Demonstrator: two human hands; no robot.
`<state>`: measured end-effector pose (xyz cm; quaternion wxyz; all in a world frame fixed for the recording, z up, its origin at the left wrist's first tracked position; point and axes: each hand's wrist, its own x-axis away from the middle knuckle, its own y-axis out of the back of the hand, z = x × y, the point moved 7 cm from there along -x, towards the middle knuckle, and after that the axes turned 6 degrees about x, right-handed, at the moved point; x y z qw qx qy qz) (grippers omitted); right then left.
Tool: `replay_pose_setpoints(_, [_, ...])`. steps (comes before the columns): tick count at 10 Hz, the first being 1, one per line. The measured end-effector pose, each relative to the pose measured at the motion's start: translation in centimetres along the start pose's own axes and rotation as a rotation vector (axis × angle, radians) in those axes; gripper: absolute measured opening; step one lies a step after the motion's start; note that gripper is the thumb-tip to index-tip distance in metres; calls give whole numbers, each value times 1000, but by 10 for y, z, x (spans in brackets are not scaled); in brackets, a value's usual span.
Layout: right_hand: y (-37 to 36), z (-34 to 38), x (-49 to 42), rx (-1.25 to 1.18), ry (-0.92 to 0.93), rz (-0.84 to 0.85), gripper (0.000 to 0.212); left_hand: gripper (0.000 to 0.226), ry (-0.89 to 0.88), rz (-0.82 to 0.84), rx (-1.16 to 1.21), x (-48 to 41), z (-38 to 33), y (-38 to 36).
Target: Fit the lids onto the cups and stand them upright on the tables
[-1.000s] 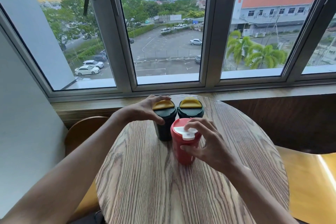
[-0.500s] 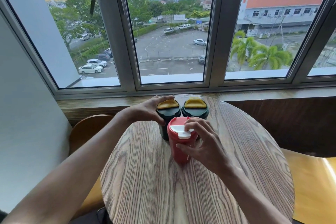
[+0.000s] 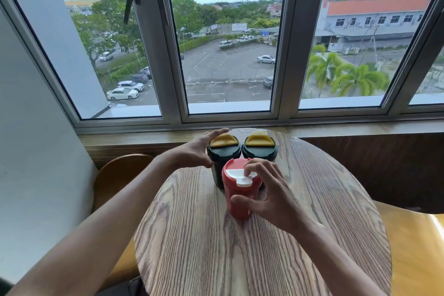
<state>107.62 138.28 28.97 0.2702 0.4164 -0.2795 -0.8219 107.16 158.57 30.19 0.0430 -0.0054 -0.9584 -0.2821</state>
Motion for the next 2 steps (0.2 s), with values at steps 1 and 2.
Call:
replay_pose_setpoints(1, [6, 0, 1, 26, 1, -7, 50, 83, -5, -151, -81, 7, -4, 7])
replay_pose_setpoints(2, [16, -5, 0, -40, -73, -53, 48, 58, -42, -416, -199, 19, -8, 21])
